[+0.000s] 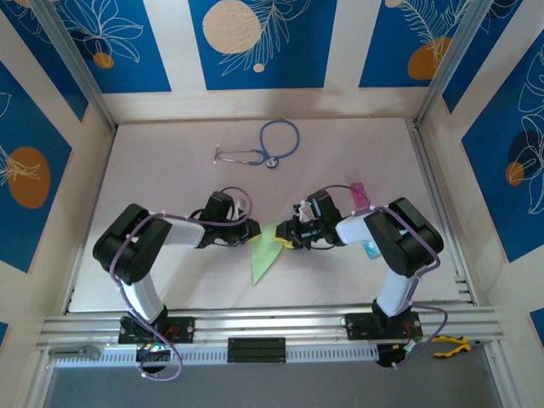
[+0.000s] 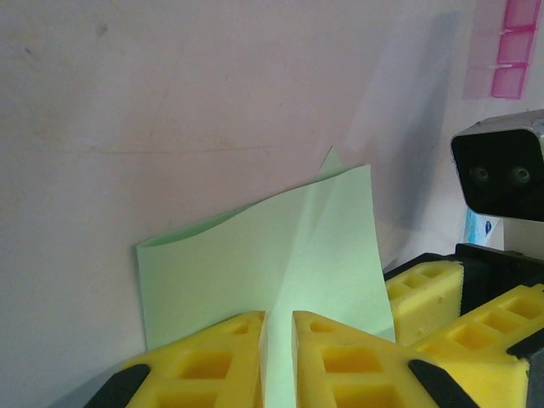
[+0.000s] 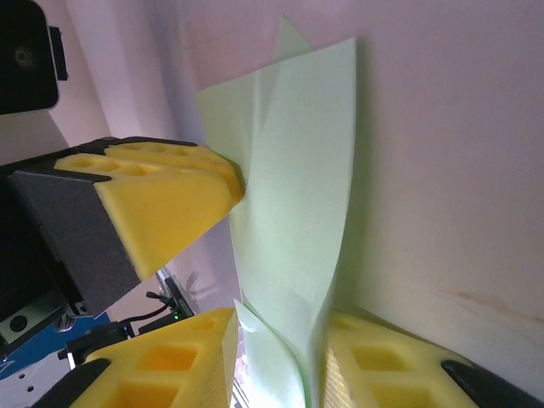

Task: Fold a paper plane with a square sheet of paper (pick it up from the middle)
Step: Fold the wing for the fifth time at the center of the table.

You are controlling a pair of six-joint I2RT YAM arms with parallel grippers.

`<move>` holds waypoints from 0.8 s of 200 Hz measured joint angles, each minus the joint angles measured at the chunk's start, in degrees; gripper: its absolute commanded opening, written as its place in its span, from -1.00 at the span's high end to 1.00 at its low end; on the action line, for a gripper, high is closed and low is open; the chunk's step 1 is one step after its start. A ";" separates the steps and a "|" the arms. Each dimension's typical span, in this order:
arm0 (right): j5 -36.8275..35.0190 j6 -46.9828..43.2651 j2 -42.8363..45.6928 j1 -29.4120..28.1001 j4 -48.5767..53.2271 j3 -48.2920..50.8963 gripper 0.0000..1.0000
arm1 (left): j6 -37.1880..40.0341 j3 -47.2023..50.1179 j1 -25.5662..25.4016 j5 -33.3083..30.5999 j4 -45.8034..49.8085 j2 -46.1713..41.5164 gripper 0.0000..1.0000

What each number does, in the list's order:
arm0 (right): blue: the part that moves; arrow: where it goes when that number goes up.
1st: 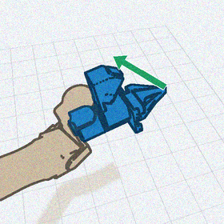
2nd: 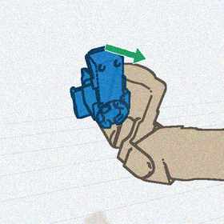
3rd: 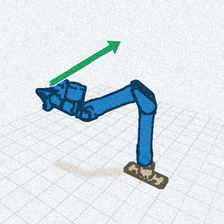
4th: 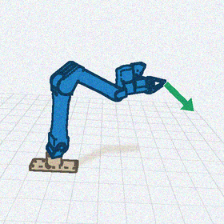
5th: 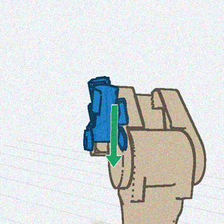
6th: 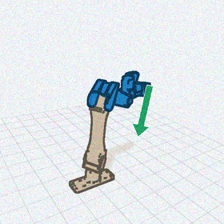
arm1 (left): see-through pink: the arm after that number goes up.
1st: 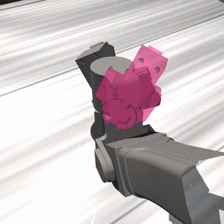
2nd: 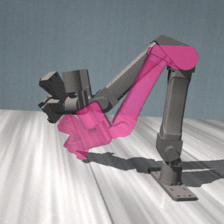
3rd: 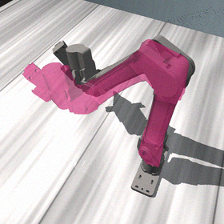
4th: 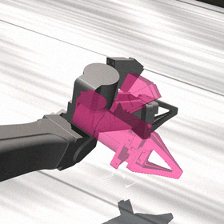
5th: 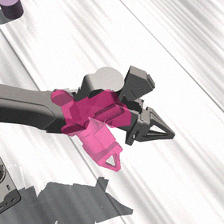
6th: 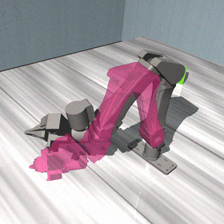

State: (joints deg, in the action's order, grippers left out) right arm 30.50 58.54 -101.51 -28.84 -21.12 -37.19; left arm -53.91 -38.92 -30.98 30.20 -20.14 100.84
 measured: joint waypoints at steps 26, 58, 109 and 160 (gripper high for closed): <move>-0.02 -0.66 0.00 0.48 0.13 0.00 0.42 | 0.00 0.00 0.00 -0.02 0.02 0.00 0.66; 0.15 -1.75 0.00 0.55 0.59 0.00 0.44 | 0.00 0.00 0.00 -0.02 0.00 0.00 0.66; 1.27 -2.99 -0.79 0.87 0.74 -0.48 0.52 | -0.04 0.00 0.00 -0.02 0.00 0.00 0.66; 2.80 -4.04 -1.16 1.22 0.96 -1.40 0.63 | -0.04 0.00 0.00 -0.02 0.02 -0.04 0.66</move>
State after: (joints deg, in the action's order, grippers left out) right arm 33.30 54.50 -102.67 -27.62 -20.16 -38.59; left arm -53.95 -38.92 -30.98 30.17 -20.12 100.79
